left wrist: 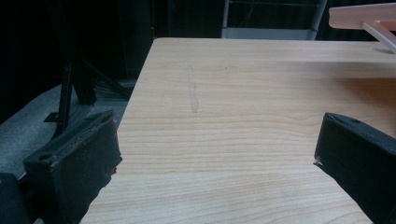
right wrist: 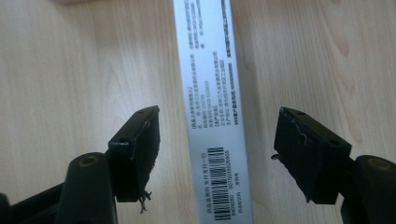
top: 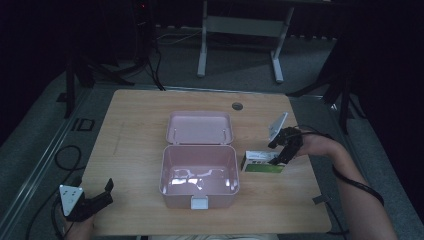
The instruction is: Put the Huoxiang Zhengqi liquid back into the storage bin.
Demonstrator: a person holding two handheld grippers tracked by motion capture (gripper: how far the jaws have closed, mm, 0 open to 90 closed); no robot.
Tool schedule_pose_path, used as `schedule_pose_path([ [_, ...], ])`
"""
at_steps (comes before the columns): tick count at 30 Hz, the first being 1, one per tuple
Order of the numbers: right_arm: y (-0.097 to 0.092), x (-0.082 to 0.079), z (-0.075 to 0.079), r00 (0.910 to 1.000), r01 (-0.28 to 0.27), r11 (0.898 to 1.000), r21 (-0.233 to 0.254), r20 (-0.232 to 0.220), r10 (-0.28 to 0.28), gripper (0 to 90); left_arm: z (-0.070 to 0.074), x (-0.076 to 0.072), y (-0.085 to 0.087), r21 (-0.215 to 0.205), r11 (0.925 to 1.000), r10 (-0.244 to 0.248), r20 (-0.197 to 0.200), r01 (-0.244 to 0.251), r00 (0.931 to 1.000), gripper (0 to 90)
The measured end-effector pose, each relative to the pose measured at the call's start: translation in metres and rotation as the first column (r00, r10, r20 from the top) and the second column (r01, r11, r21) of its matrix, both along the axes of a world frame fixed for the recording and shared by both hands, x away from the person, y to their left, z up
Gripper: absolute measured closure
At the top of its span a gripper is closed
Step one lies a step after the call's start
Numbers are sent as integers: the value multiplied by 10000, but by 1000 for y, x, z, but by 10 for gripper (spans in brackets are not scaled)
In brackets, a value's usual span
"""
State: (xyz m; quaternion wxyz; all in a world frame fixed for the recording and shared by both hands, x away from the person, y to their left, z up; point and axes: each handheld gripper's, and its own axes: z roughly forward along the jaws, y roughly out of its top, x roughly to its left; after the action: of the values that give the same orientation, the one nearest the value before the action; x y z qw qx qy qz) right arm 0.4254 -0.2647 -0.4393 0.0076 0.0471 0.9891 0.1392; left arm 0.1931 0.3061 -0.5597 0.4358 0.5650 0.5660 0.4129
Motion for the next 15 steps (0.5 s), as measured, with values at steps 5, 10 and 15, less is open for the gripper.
schedule_pose_path([
  [5, 5, 2, -6, 10000, -51, 9991, -429, -48, 49, 333, 0, 0, 0, 11, 10000, -3, -4, 3, 10000, 2],
  [10, 7, 2, -8, 9999, -149, 9984, -553, -13, 148, 365, 0, 0, 0, 17, 10000, -19, -10, 19, 10000, 2],
  [15, 11, 1, -16, 9997, -182, 9936, -1117, 131, 198, 435, 0, 0, 0, 23, 10000, -30, -14, 30, 10000, 3],
])
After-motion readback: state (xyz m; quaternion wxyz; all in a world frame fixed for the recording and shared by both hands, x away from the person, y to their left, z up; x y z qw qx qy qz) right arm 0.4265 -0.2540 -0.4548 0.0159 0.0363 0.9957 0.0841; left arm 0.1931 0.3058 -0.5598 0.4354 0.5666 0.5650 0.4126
